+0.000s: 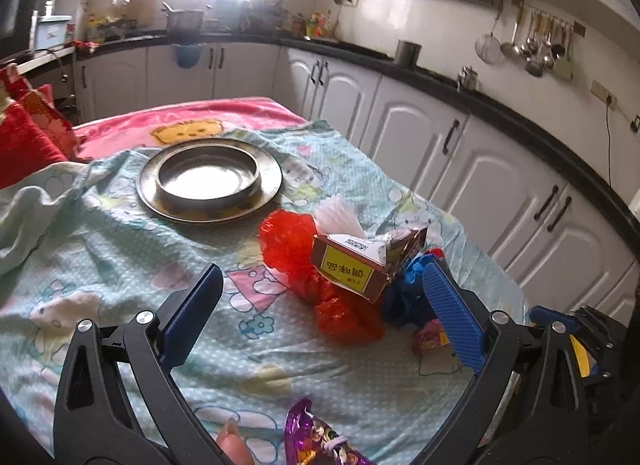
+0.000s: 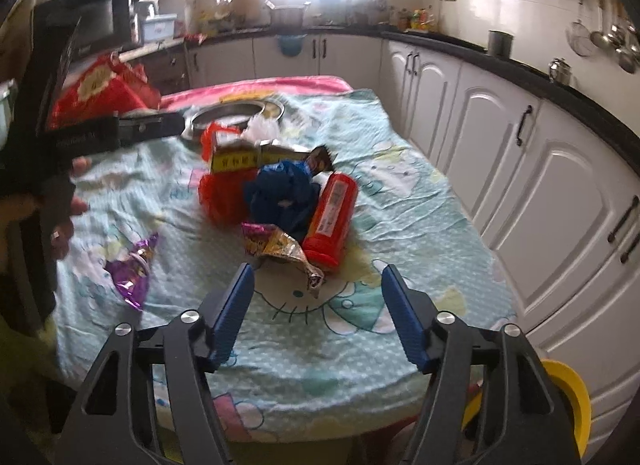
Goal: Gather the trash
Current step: 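Grasp the gold snack wrapper with the right tool while the left tool grasps the white box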
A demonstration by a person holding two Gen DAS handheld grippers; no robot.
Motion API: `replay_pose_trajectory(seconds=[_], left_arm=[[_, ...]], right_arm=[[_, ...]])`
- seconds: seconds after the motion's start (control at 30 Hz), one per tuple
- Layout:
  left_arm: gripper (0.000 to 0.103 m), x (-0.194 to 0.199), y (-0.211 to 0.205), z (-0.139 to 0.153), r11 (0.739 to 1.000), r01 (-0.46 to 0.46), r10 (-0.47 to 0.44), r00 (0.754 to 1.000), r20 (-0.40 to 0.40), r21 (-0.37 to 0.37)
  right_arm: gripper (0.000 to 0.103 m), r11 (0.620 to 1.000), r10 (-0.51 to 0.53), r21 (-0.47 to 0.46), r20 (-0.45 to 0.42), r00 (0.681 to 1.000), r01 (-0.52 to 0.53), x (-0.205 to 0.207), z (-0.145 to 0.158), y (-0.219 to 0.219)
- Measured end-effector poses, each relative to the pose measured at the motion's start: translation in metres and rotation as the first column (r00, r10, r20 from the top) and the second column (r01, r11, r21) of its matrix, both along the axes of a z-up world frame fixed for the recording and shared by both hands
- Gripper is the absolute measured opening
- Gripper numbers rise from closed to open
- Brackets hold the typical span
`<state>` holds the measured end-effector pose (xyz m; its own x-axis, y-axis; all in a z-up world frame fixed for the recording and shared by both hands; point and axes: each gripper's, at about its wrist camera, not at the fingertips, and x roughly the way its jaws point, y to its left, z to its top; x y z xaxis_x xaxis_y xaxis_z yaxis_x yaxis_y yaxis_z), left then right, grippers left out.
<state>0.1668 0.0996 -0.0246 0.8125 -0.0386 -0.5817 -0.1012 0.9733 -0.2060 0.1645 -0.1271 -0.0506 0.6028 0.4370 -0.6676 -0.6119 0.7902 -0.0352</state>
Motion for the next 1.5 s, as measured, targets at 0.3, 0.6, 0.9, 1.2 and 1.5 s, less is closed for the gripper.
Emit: replay_pose_trajectory(seconds=[0.3, 0.6, 0.9, 1.2, 1.5], left_arm=[[0.092, 0.03, -0.01, -0.009, 0.994, 0.096, -0.094, 0.995, -0.044, 0.046], [0.091, 0.056, -0.014, -0.02, 0.986, 0.162, -0.159, 0.985, -0.074, 0.039], [0.06, 0.062, -0.019, -0.027, 0.985, 0.171, -0.167, 0.981, -0.098, 0.033], [0.048, 0.055, -0.012, -0.029, 0.987, 0.162, -0.162, 0.982, -0.095, -0.011], [0.048, 0.026, 0.002, -0.013, 0.991, 0.114, -0.117, 0.993, -0.031, -0.075]], right_arm=[[0.033, 0.998, 0.022, -0.064, -0.046, 0.999, -0.025, 0.02, -0.028, 0.022], [0.009, 0.999, 0.025, -0.018, -0.121, 0.992, -0.027, 0.022, -0.034, 0.016], [0.009, 1.0, 0.019, 0.014, -0.149, 0.989, -0.017, 0.015, -0.032, 0.008], [0.009, 0.998, 0.029, 0.053, -0.152, 0.988, -0.021, 0.008, -0.022, 0.003], [0.009, 0.996, 0.045, 0.087, -0.144, 0.989, -0.032, 0.0, -0.011, -0.002]])
